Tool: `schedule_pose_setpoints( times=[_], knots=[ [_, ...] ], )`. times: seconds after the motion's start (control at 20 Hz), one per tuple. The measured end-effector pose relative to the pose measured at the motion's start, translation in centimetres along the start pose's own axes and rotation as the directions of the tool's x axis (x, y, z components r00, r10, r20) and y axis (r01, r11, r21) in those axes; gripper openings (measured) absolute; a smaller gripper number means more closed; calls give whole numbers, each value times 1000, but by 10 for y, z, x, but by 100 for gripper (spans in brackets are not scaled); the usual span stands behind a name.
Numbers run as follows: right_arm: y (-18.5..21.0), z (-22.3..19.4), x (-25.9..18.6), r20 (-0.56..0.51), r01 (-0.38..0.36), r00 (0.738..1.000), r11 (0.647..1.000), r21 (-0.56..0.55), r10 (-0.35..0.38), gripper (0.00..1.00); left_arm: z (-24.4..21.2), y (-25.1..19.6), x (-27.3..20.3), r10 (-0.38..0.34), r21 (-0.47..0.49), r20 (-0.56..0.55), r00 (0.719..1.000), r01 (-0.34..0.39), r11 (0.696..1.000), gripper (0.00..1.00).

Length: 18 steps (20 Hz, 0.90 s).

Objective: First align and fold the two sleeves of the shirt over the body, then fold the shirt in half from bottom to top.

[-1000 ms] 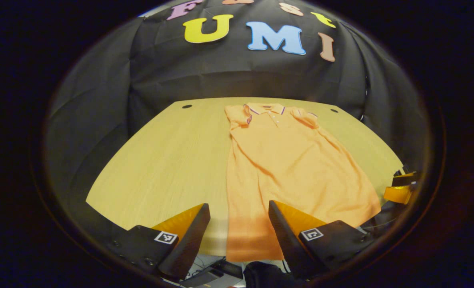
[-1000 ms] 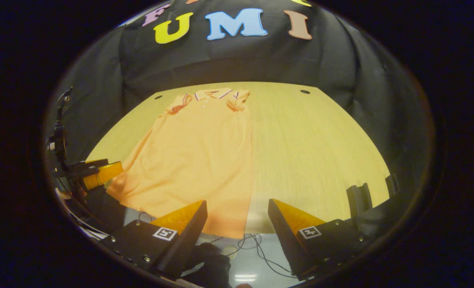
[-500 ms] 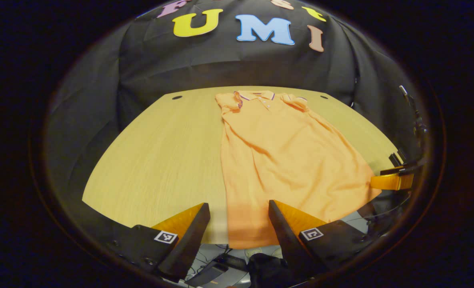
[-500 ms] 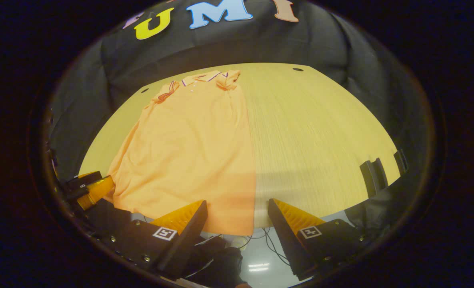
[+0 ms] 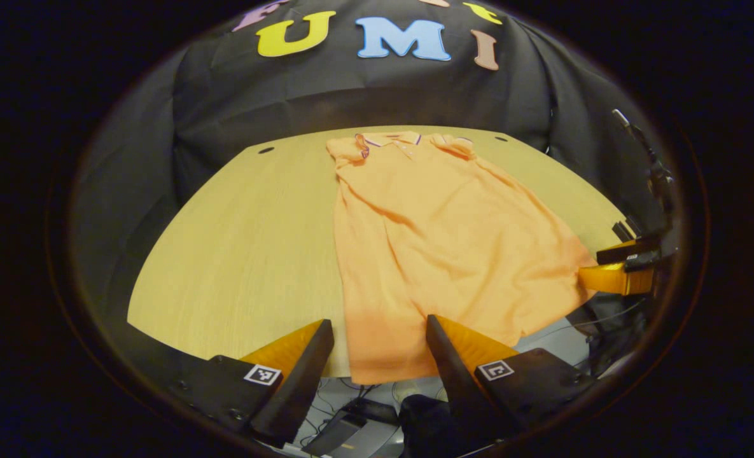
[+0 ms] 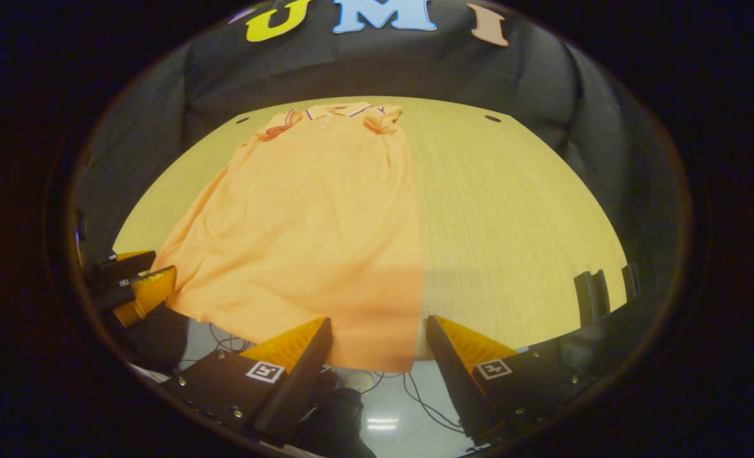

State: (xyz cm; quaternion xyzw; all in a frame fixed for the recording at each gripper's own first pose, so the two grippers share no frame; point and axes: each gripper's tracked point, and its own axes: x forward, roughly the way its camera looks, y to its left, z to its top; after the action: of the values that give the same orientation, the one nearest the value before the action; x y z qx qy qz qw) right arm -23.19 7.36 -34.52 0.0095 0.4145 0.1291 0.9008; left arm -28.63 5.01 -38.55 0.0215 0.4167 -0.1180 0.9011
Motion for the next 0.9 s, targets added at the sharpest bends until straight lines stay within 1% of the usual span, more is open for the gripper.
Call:
schedule_pose_setpoints(
  times=[0.05,0.1,0.15,0.2,0.25,0.3,0.35,0.4,0.45,0.5,0.6,0.65,0.7,0.75,0.85,0.9],
  knots=[
    [1,0,0,-2,-6,1000,1000,-6,6,82,2,-2,1,-2,0,0,1000,2,1000,99],
    [2,2,-1,2,-10,1000,1000,-12,10,80,3,-6,3,-7,10,4,1000,7,1000,89],
    [3,2,0,0,-12,1000,1000,-9,12,64,4,-10,4,-15,22,4,1000,14,1000,80],
    [4,1,1,-3,-15,1000,1000,-17,15,53,5,-18,7,-24,35,7,1000,24,999,68],
    [4,2,1,-4,-22,1000,999,-26,22,53,6,-22,8,-28,43,10,1000,27,999,62],
    [4,2,1,-5,-29,1000,999,-33,29,53,6,-25,9,-30,53,13,999,29,998,47],
    [4,3,1,-4,-36,999,998,-42,36,53,7,-27,10,-27,63,13,1000,26,998,40],
    [5,2,1,0,-46,999,997,-55,46,53,7,-29,11,-26,72,13,1000,25,997,28],
    [3,4,0,9,-37,999,999,-29,38,53,8,-30,12,-18,80,10,1000,17,997,22],
    [6,3,4,6,-47,999,999,4,47,12,8,-31,13,-14,89,10,1000,13,996,15],
    [6,3,2,6,-57,998,998,13,57,16,9,-32,14,-5,76,14,1000,4,997,15],
    [3,5,-3,16,-53,998,999,-3,53,16,11,-32,12,-2,75,9,1000,1,997,10],
    [0,6,11,29,-47,999,999,26,46,9,10,-32,13,3,77,7,1000,-4,997,7],
    [2,6,10,27,-52,998,998,28,51,1,11,-32,14,8,79,6,1000,-9,997,6],
    [5,6,3,24,-62,998,998,33,61,1,10,-32,13,15,74,1,1000,-15,997,7],
    [6,7,1,26,-83,996,995,50,82,1,10,-31,13,22,58,-8,1000,-22,998,7]
  ],
)
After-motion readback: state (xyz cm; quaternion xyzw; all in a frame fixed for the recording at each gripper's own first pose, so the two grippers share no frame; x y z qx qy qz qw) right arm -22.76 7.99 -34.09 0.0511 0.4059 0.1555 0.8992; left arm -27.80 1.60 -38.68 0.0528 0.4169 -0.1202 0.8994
